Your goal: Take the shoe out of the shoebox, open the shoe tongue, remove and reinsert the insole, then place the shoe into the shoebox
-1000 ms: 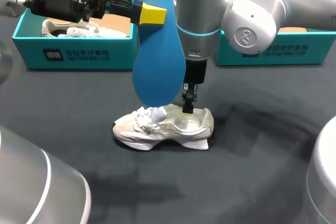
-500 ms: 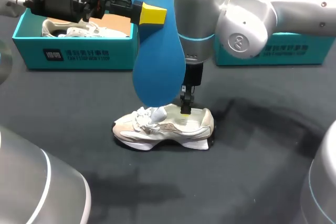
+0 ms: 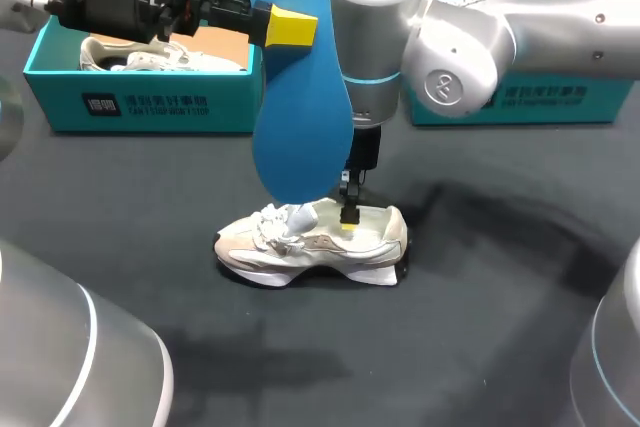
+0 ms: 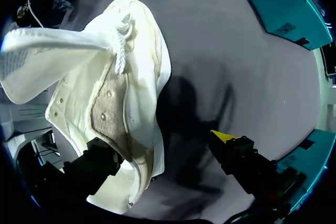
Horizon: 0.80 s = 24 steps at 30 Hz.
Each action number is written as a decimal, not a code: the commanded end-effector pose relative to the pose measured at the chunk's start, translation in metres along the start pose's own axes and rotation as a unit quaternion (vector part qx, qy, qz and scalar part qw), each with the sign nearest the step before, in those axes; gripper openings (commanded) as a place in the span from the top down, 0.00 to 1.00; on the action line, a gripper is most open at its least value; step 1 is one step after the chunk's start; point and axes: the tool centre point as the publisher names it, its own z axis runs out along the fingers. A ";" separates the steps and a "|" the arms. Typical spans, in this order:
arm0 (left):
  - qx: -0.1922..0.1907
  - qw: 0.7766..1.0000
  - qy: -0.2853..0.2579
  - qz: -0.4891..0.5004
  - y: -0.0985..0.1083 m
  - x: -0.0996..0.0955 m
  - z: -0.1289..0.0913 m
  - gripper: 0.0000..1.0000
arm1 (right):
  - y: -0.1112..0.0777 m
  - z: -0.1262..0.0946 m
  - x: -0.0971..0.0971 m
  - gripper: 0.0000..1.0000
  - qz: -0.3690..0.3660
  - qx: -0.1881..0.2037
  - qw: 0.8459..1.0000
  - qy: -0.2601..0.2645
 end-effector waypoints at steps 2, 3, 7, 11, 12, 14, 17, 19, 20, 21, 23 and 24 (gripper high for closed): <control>-0.001 1.000 0.001 0.000 -0.001 -0.001 0.002 1.00 | 0.008 0.007 0.000 0.13 -0.001 0.006 1.000 0.000; -0.001 1.000 0.001 0.000 -0.001 -0.001 0.002 1.00 | 0.008 0.008 0.000 0.22 -0.001 0.005 1.000 0.001; -0.001 1.000 0.001 0.000 -0.001 -0.001 0.002 1.00 | 0.009 0.013 0.000 0.53 -0.004 0.005 1.000 0.004; -0.001 1.000 0.001 0.000 -0.001 -0.001 0.002 1.00 | 0.011 0.016 0.002 0.89 -0.005 0.005 1.000 0.007; -0.001 1.000 0.001 0.000 -0.001 -0.001 0.002 1.00 | 0.011 0.016 0.003 1.00 -0.005 0.005 1.000 0.008; -0.001 1.000 0.001 0.000 -0.001 -0.001 0.002 1.00 | 0.012 0.016 0.004 1.00 -0.005 0.006 1.000 0.008; -0.001 1.000 0.001 0.000 -0.001 -0.001 0.002 1.00 | 0.012 0.015 0.006 1.00 -0.006 0.009 1.000 0.008; -0.001 1.000 0.001 0.000 -0.001 -0.001 0.002 1.00 | 0.012 0.014 0.009 1.00 -0.006 0.010 1.000 0.008; -0.001 1.000 0.001 0.000 -0.001 -0.001 0.002 1.00 | 0.012 0.013 0.009 1.00 -0.006 0.011 1.000 0.008; -0.001 1.000 0.001 0.000 -0.001 -0.001 0.002 1.00 | 0.012 0.013 0.010 1.00 -0.007 0.012 1.000 0.008; -0.001 1.000 0.001 0.000 -0.001 -0.001 0.002 1.00 | 0.012 0.011 0.013 1.00 -0.008 0.014 1.000 0.009; -0.001 1.000 0.001 0.000 -0.001 -0.001 0.002 1.00 | 0.011 0.010 0.014 1.00 -0.008 0.014 1.000 0.009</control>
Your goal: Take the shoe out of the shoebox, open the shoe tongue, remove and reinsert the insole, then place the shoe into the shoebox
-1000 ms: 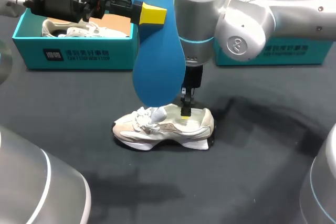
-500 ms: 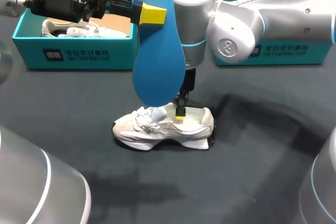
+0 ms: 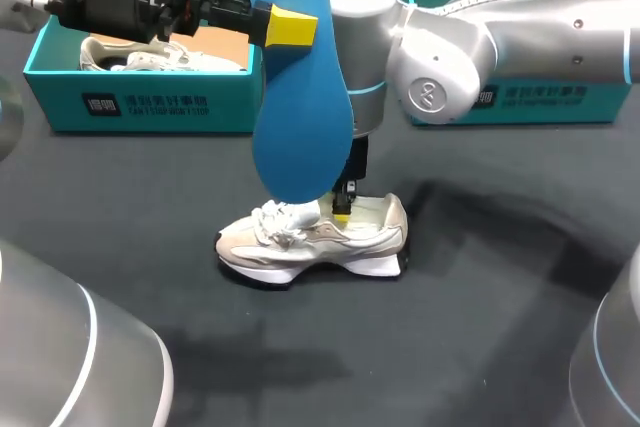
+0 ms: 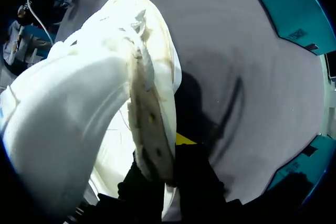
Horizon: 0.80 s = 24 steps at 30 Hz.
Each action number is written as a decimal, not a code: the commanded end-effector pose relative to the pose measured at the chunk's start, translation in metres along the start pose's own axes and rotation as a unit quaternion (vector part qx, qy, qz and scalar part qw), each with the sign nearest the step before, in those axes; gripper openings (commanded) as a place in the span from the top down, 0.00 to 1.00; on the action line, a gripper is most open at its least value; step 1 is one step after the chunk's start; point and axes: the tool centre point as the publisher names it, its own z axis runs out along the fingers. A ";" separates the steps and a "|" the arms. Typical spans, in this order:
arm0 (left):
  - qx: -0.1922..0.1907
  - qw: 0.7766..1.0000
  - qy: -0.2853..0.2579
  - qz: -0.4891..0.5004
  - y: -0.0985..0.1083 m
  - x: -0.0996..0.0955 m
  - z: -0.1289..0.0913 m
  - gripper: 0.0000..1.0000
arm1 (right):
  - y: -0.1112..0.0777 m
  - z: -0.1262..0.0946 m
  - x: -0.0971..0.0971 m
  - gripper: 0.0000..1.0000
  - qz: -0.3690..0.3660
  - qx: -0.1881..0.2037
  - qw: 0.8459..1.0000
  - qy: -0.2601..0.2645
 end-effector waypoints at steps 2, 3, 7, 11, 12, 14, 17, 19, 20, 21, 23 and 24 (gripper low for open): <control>-0.001 1.000 0.001 0.000 -0.001 -0.001 0.002 1.00 | 0.001 -0.004 0.006 1.00 -0.001 0.005 1.000 -0.001; -0.001 1.000 0.001 0.000 -0.001 -0.001 0.002 1.00 | 0.000 -0.006 0.007 1.00 -0.001 0.006 1.000 -0.001; -0.001 1.000 0.001 0.000 -0.001 -0.001 0.002 1.00 | -0.003 -0.011 0.011 1.00 -0.002 0.007 1.000 0.001; -0.001 1.000 0.001 0.000 -0.001 -0.001 0.002 1.00 | -0.006 -0.018 0.015 1.00 0.006 0.005 1.000 0.012; -0.001 1.000 0.001 0.000 -0.001 -0.001 0.002 1.00 | -0.006 -0.019 0.016 1.00 0.009 0.004 1.000 0.015; -0.001 1.000 0.001 0.000 -0.001 -0.001 0.002 1.00 | -0.007 -0.023 0.019 1.00 0.016 0.000 1.000 0.021; -0.001 1.000 0.001 0.000 -0.001 -0.001 0.002 1.00 | -0.008 -0.029 0.024 1.00 0.023 -0.006 0.999 0.027; -0.001 1.000 0.001 0.000 -0.001 -0.001 0.002 1.00 | -0.010 -0.034 0.028 1.00 0.033 -0.010 0.999 0.030; -0.001 1.000 0.001 0.000 -0.001 -0.001 0.002 1.00 | -0.011 -0.036 0.029 1.00 0.038 -0.010 0.999 0.031; -0.001 1.000 0.001 0.000 -0.001 -0.001 0.002 1.00 | -0.011 -0.038 0.031 1.00 0.040 -0.013 0.999 0.030; -0.001 1.000 0.001 0.000 -0.001 -0.001 0.002 1.00 | -0.013 -0.042 0.035 1.00 0.060 -0.015 0.998 0.034; -0.001 1.000 0.001 0.000 -0.001 -0.001 0.002 1.00 | -0.014 -0.044 0.037 1.00 0.069 -0.017 0.997 0.034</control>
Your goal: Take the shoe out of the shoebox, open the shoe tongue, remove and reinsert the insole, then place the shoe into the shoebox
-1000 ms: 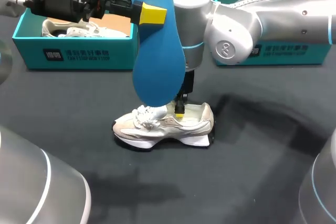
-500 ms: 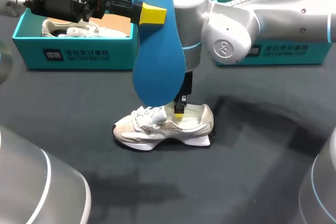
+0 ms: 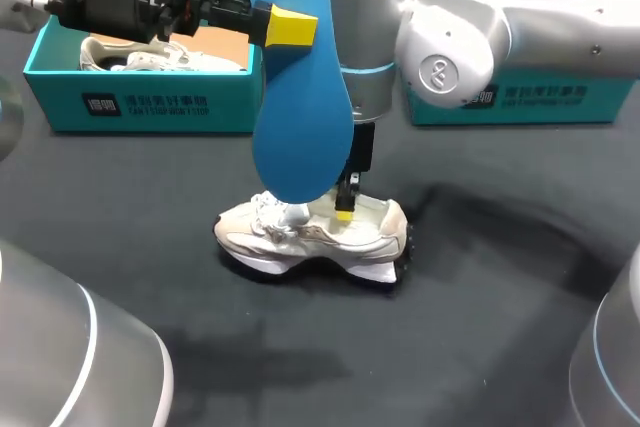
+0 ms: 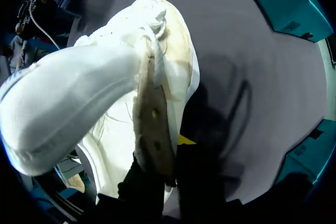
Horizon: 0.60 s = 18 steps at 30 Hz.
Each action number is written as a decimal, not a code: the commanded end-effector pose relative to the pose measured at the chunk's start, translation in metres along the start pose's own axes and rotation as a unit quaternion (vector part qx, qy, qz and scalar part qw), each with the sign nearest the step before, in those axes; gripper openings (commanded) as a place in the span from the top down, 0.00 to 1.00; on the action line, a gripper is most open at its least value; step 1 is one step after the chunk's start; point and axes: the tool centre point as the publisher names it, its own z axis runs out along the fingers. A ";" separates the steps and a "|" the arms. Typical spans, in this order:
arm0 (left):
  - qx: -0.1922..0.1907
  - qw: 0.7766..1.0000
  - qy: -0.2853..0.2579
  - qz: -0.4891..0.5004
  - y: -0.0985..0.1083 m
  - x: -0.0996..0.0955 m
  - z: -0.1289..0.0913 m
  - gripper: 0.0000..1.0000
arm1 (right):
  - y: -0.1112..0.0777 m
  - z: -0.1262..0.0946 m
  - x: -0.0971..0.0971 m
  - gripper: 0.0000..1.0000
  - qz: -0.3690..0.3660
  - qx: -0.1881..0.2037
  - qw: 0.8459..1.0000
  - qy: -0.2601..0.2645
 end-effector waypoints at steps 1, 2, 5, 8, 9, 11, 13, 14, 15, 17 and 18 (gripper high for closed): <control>-0.001 1.000 0.001 0.000 -0.001 -0.001 0.002 1.00 | -0.011 -0.013 0.011 1.00 0.034 -0.013 0.999 -0.003; -0.001 1.000 0.001 0.000 -0.001 -0.001 0.002 1.00 | -0.012 -0.015 0.013 1.00 0.051 -0.019 0.999 -0.004; -0.001 1.000 0.001 0.000 -0.001 -0.001 0.002 1.00 | -0.013 -0.019 0.019 1.00 0.117 -0.032 0.993 -0.004; -0.001 1.000 0.001 0.000 -0.001 -0.001 0.002 1.00 | -0.014 -0.020 0.025 1.00 0.165 -0.054 0.985 -0.012; -0.001 1.000 0.001 0.000 -0.001 -0.001 0.002 1.00 | -0.014 -0.021 0.029 1.00 0.199 -0.060 0.978 -0.018; -0.001 1.000 0.001 0.000 -0.001 -0.001 0.002 1.00 | -0.014 -0.022 0.033 1.00 0.231 -0.077 0.969 -0.026; -0.001 1.000 0.001 0.000 -0.001 -0.001 0.002 1.00 | -0.013 -0.024 0.036 1.00 0.253 -0.081 0.964 -0.030; -0.001 1.000 0.001 0.000 -0.001 -0.001 0.002 1.00 | -0.012 -0.025 0.039 1.00 0.270 -0.091 0.958 -0.036; -0.001 1.000 0.001 0.000 -0.001 -0.001 0.002 1.00 | -0.012 -0.027 0.040 1.00 0.284 -0.090 0.954 -0.038; -0.001 1.000 0.001 0.000 -0.001 -0.001 0.002 1.00 | -0.009 -0.029 0.042 1.00 0.306 -0.109 0.945 -0.045; -0.001 1.000 0.001 0.000 -0.001 -0.001 0.002 1.00 | -0.008 -0.029 0.042 1.00 0.313 -0.117 0.941 -0.045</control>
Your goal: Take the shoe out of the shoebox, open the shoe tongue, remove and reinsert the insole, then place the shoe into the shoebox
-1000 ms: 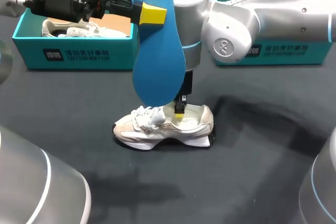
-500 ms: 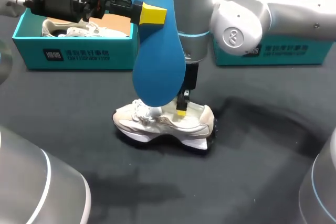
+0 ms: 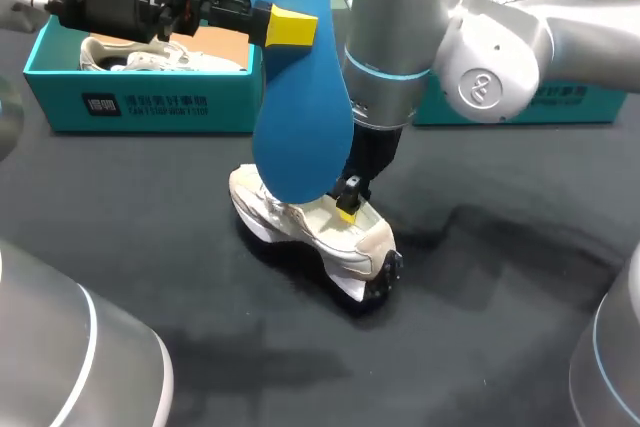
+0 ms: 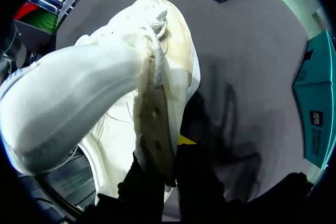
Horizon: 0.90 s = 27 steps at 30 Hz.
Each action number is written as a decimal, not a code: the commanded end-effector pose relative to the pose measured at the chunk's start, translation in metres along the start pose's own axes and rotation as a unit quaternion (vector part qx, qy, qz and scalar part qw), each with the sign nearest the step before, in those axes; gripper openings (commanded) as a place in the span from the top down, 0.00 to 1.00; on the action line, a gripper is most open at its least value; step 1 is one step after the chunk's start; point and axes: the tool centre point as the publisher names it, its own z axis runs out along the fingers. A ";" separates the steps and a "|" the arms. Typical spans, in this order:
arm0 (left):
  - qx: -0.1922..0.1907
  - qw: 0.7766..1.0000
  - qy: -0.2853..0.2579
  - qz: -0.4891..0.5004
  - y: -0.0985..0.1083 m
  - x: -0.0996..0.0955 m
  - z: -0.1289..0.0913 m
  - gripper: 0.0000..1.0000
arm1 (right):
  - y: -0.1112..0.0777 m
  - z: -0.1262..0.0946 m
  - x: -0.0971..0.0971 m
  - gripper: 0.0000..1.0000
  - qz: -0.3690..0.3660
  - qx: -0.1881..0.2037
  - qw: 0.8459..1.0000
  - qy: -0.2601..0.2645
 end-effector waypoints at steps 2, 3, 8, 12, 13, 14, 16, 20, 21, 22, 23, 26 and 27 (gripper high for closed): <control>-0.001 1.000 0.001 0.000 -0.001 -0.001 0.002 1.00 | -0.008 -0.007 0.006 1.00 0.059 -0.056 0.997 -0.015; -0.001 1.000 0.001 0.000 -0.001 -0.001 0.002 1.00 | -0.008 -0.007 0.006 1.00 0.059 -0.056 0.997 -0.015; -0.001 1.000 0.001 0.000 -0.001 -0.001 0.002 1.00 | -0.008 -0.007 0.006 1.00 0.059 -0.056 0.997 -0.015; -0.001 1.000 0.001 0.000 -0.001 -0.001 0.002 1.00 | -0.008 -0.007 0.006 1.00 0.059 -0.056 0.997 -0.015; -0.001 1.000 0.001 0.000 -0.001 -0.001 0.002 1.00 | -0.008 -0.007 0.006 1.00 0.059 -0.056 0.997 -0.015; -0.001 1.000 0.001 0.000 -0.001 -0.001 0.002 1.00 | -0.008 -0.007 0.006 1.00 0.059 -0.056 0.997 -0.015; -0.001 1.000 0.001 0.000 -0.001 -0.001 0.002 1.00 | -0.007 -0.005 0.003 1.00 0.099 -0.074 0.992 -0.010; -0.001 1.000 0.001 0.000 -0.001 -0.001 0.002 1.00 | -0.010 -0.005 0.001 1.00 0.166 -0.115 0.979 -0.021; -0.001 1.000 0.001 0.000 -0.001 -0.001 0.002 1.00 | -0.012 -0.005 0.002 1.00 0.179 -0.129 0.975 -0.023; -0.001 1.000 0.001 0.000 -0.001 -0.001 0.002 1.00 | -0.013 -0.005 0.003 1.00 0.186 -0.129 0.974 -0.026; -0.001 1.000 0.001 0.000 -0.001 -0.001 0.002 1.00 | -0.016 -0.005 0.004 1.00 0.209 -0.135 0.968 -0.037; -0.001 1.000 0.001 0.000 -0.001 -0.001 0.002 1.00 | -0.018 -0.002 0.010 1.00 0.232 -0.141 0.962 -0.042; -0.001 1.000 0.001 0.000 -0.001 -0.001 0.002 1.00 | -0.019 0.000 0.011 1.00 0.234 -0.141 0.961 -0.041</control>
